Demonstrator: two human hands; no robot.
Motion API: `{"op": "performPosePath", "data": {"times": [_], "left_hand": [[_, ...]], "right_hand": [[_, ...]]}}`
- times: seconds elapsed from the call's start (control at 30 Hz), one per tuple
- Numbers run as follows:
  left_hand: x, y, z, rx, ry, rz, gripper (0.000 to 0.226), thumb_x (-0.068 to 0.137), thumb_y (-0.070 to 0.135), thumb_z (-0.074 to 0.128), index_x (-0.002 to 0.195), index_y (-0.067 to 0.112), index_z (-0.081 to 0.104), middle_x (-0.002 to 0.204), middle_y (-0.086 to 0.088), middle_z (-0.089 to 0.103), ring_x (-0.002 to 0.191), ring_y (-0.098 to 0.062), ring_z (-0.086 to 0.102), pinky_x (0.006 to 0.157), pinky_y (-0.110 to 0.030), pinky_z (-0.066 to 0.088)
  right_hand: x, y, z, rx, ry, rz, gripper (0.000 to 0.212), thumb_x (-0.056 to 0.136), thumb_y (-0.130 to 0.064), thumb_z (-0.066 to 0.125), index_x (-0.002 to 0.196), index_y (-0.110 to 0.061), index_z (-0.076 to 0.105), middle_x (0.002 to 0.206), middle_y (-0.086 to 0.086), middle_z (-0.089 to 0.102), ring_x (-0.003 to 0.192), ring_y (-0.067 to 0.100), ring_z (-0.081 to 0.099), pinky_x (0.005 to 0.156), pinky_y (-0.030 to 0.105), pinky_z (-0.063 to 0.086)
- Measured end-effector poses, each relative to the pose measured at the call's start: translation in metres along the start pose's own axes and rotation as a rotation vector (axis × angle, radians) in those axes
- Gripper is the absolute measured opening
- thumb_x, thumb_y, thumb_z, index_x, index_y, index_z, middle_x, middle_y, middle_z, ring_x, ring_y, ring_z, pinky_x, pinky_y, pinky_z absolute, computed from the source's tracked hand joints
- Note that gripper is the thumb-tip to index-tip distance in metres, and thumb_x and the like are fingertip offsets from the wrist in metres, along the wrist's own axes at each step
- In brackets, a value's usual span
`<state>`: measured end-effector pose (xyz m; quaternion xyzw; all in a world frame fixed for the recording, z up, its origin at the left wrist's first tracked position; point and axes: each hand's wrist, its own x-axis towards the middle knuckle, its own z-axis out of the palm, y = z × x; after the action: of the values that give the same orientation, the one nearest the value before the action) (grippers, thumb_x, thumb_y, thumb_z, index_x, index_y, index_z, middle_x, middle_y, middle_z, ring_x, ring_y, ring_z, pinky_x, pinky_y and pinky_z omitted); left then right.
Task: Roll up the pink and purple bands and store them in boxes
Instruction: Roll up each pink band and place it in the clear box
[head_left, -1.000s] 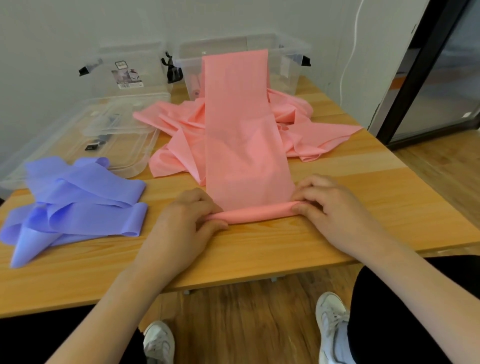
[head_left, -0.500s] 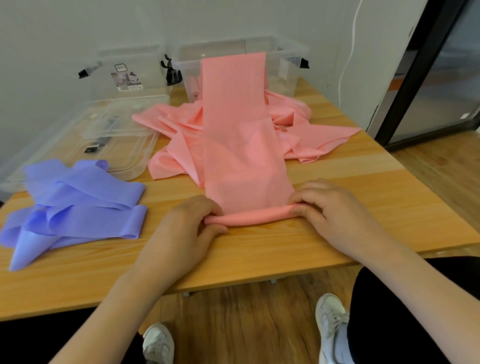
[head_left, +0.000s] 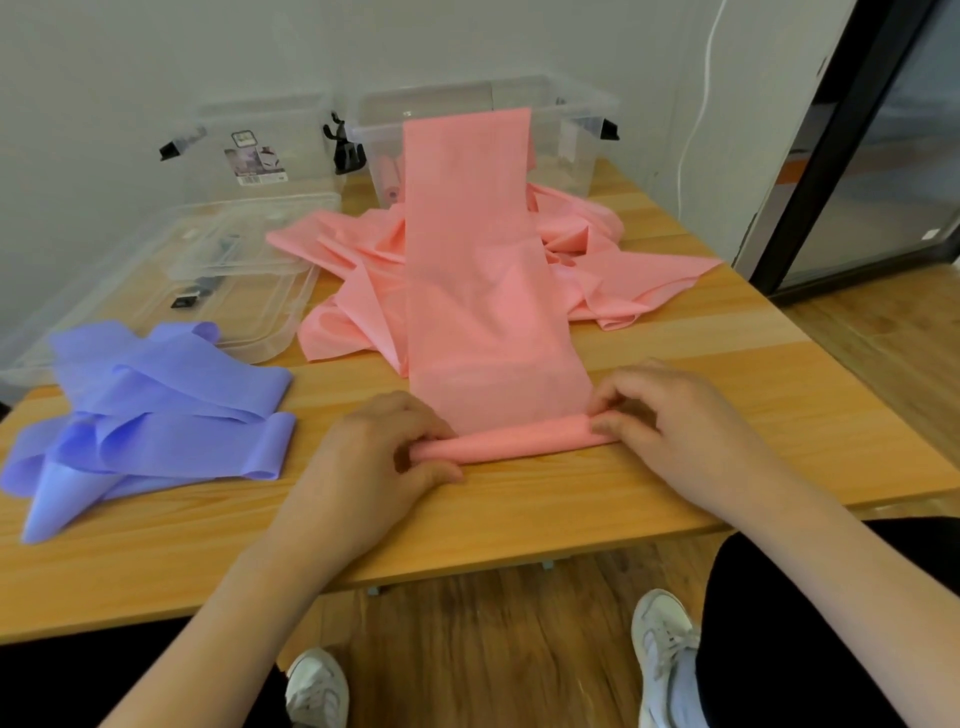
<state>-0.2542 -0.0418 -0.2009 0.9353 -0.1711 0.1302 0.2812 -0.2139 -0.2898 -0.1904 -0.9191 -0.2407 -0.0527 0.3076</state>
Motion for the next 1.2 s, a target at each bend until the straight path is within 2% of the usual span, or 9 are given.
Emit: {"op": "performPosePath", "data": {"times": [0.17,0.3,0.43,0.57,0.7,0.8,0.97,1.1,1.2], "left_hand": [[-0.0003,0.0033,0.0007,0.053,0.027,-0.020,0.034,0.079,0.037,0.054,0.090,0.010,0.072,0.082,0.004,0.066,0.081,-0.001,0.051,0.074,0.004,0.030],[0.0006,0.0030,0.0011,-0.016,0.144,-0.107,0.021,0.083,0.007,0.065,0.103,0.014,0.063,0.076,0.015,0.060,0.076,0.007,0.052,0.070,0.004,0.032],[0.0008,-0.0014,0.0002,-0.008,0.038,-0.076,0.026,0.069,0.031,0.074,0.090,0.026,0.060,0.083,0.016,0.054,0.080,0.010,0.050,0.069,0.000,0.034],[0.0021,-0.0036,0.0009,0.033,0.055,-0.082,0.024,0.068,0.027,0.064,0.086,0.012,0.072,0.082,0.006,0.062,0.076,0.002,0.049,0.071,0.003,0.032],[0.0017,0.0030,0.0001,0.018,0.117,-0.108,0.025,0.077,0.024,0.054,0.091,0.013,0.071,0.074,0.012,0.061,0.075,0.006,0.047,0.069,0.006,0.031],[0.0011,0.0030,-0.0003,0.007,0.065,-0.069,0.035,0.080,0.042,0.048,0.091,0.015,0.068,0.080,0.010,0.061,0.077,0.003,0.049,0.071,0.003,0.032],[0.0006,-0.0019,-0.0006,0.070,-0.051,-0.024,0.042,0.073,0.049,0.056,0.094,0.016,0.071,0.088,0.012,0.056,0.075,0.006,0.046,0.075,0.001,0.031],[0.0010,0.0003,-0.0002,0.044,0.088,-0.095,0.019,0.083,0.024,0.063,0.101,0.017,0.064,0.076,0.018,0.055,0.061,-0.001,0.048,0.069,0.003,0.033],[0.0001,0.0004,-0.0006,0.056,0.045,-0.068,0.017,0.079,0.040,0.058,0.090,0.027,0.060,0.076,0.014,0.055,0.067,0.002,0.049,0.067,-0.002,0.035]], "right_hand": [[0.0022,0.0031,-0.0040,-0.062,-0.021,-0.010,0.016,0.072,-0.022,0.074,0.086,-0.027,0.069,0.081,-0.023,0.054,0.086,0.003,0.049,0.076,0.017,0.035],[0.0006,0.0026,-0.0006,-0.023,0.061,0.013,0.015,0.082,-0.016,0.066,0.088,-0.029,0.066,0.078,-0.017,0.055,0.079,-0.003,0.049,0.070,0.009,0.033],[-0.0002,0.0032,0.0005,-0.006,0.073,0.002,0.014,0.082,-0.019,0.064,0.082,-0.032,0.058,0.082,-0.015,0.059,0.082,0.001,0.051,0.075,0.009,0.035],[0.0004,0.0038,-0.0007,-0.086,-0.017,-0.015,0.018,0.068,-0.032,0.075,0.083,-0.026,0.066,0.085,-0.021,0.053,0.092,0.005,0.046,0.084,0.024,0.034],[0.0004,0.0037,-0.0002,-0.051,0.076,0.021,0.015,0.077,-0.021,0.070,0.089,-0.029,0.064,0.080,-0.018,0.054,0.081,0.006,0.050,0.073,0.008,0.034],[0.0005,0.0042,0.0017,-0.049,0.072,0.028,0.014,0.081,-0.022,0.065,0.081,-0.033,0.057,0.082,-0.014,0.055,0.081,0.008,0.052,0.072,0.011,0.036],[0.0020,0.0078,-0.0072,-0.074,-0.036,-0.006,0.017,0.072,-0.027,0.073,0.089,-0.027,0.071,0.095,-0.022,0.052,0.099,0.005,0.045,0.089,0.024,0.033],[0.0006,0.0032,-0.0050,-0.076,0.022,-0.003,0.024,0.076,-0.019,0.072,0.087,-0.037,0.060,0.084,-0.021,0.054,0.084,0.004,0.050,0.074,0.014,0.036],[0.0001,0.0038,-0.0011,-0.046,0.071,0.016,0.024,0.081,-0.019,0.066,0.079,-0.038,0.052,0.082,-0.015,0.057,0.080,0.005,0.053,0.070,0.012,0.037]]}}
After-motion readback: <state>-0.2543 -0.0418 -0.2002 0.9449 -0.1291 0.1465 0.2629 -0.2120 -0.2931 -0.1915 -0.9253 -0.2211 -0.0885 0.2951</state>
